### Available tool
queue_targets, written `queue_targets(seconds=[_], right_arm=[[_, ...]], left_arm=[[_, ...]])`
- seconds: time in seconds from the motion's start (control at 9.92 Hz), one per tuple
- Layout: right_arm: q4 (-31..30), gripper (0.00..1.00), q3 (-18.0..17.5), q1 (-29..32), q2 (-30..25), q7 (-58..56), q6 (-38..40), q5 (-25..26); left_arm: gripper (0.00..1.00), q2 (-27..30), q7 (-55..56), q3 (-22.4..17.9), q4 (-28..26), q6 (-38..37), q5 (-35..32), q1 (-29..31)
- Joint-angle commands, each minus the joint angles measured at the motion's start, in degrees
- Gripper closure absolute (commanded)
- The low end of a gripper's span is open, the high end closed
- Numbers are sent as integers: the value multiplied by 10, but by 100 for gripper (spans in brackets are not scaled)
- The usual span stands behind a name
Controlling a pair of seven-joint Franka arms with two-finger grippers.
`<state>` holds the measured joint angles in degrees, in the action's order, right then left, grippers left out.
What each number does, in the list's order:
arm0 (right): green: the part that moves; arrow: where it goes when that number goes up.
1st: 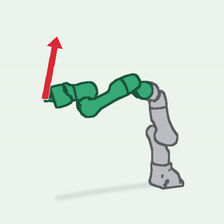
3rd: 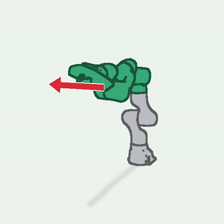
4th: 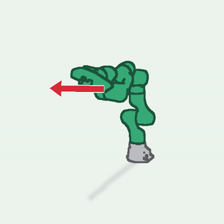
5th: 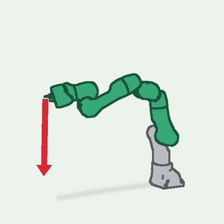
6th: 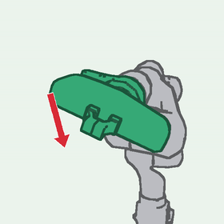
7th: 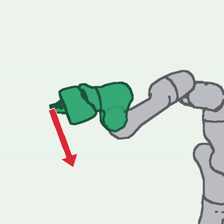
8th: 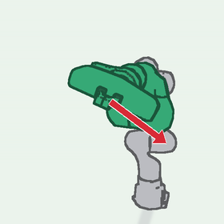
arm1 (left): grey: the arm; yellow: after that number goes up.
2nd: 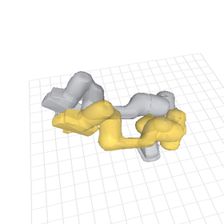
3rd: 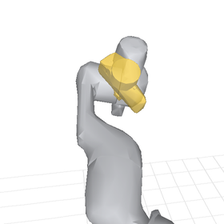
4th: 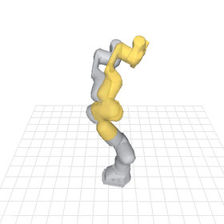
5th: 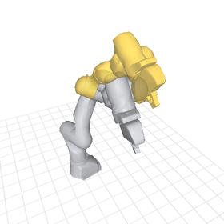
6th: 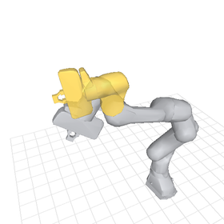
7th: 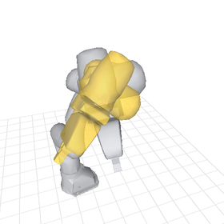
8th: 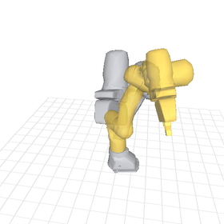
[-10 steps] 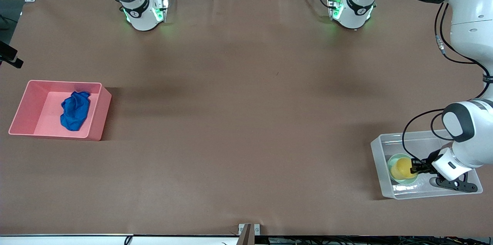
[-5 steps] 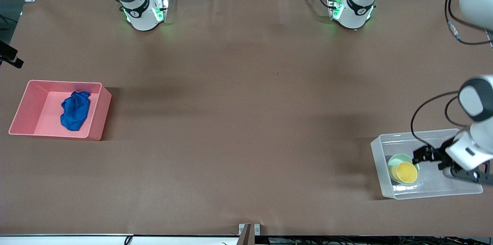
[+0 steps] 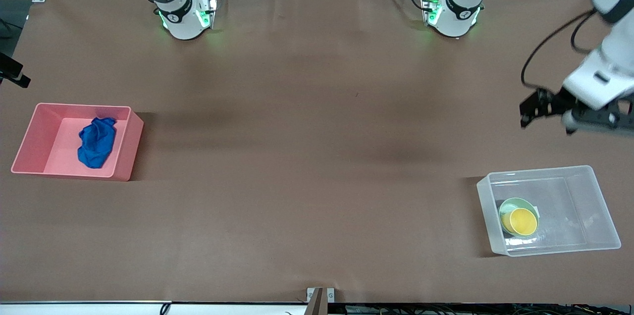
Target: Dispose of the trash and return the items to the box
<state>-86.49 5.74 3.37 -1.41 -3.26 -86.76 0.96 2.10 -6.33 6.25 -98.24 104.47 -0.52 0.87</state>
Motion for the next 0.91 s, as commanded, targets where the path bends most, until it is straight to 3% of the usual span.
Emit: queue_targets(seconds=[0.0,0.2,0.81], right_arm=[[-2,0,-1,1,-5,-3,3,2],[-2,0,-1,1,-5,-3,3,2],[1,0,-1,2,-5,-2,3,2]], left_arm=[[0,-27,4,-17,89,-105,10,-13],[0,-33,11,-19,124,-142,10,-17],[0,-18,66,-13,92,-165,9,-1]])
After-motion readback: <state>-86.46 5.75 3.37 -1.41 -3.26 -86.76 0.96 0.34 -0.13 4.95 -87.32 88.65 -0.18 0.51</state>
